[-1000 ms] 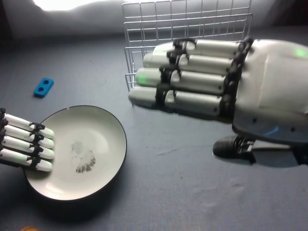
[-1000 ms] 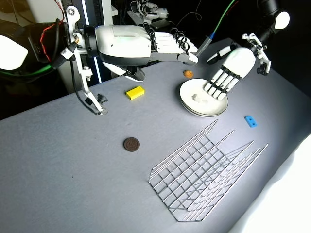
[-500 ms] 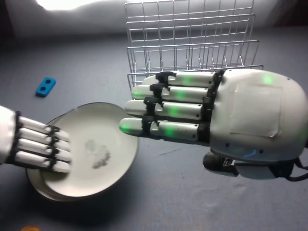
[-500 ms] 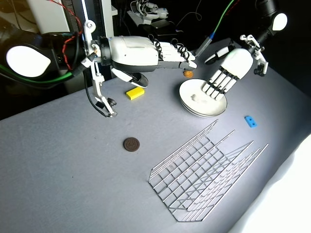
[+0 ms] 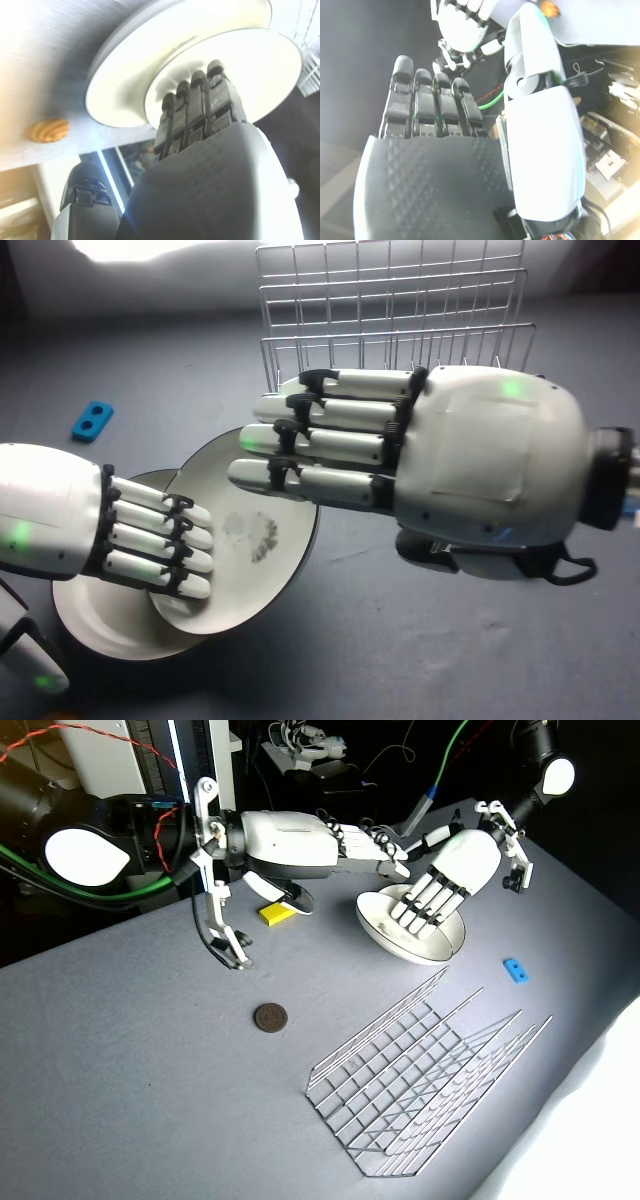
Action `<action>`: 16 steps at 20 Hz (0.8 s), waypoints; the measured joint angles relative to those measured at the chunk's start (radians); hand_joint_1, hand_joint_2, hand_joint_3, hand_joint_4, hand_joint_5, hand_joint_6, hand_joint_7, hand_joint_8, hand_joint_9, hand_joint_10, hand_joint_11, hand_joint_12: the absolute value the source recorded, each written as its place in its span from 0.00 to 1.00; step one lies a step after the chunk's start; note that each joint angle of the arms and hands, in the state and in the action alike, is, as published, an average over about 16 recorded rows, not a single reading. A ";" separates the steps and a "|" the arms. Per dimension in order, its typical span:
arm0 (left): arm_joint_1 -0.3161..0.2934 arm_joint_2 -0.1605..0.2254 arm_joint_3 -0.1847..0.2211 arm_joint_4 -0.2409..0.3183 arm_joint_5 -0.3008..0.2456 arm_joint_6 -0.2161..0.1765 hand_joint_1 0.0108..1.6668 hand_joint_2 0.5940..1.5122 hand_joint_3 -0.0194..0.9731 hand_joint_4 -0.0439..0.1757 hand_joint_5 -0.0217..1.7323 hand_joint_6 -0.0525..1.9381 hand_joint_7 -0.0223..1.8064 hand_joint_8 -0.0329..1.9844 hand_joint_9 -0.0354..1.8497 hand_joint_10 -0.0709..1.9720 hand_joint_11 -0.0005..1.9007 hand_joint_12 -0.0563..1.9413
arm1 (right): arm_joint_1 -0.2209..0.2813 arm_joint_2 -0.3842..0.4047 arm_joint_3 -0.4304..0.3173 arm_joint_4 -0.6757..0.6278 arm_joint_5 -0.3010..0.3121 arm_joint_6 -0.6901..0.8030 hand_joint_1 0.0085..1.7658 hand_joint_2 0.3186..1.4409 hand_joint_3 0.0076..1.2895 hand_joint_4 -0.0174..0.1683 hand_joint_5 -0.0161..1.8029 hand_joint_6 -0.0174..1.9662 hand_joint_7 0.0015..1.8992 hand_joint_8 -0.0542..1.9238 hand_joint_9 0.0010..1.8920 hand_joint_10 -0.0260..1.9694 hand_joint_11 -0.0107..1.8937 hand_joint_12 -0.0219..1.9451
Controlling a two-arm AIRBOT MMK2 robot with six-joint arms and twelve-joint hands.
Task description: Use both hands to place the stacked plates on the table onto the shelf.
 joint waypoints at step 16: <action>-0.024 0.001 -0.036 0.014 0.028 -0.017 0.00 0.55 0.04 0.21 0.05 0.03 0.03 0.02 0.04 0.04 0.01 0.04 | 0.028 -0.317 0.293 0.017 -0.109 -0.010 0.68 0.64 0.01 0.12 0.03 0.02 0.03 0.03 0.06 0.02 0.02 0.27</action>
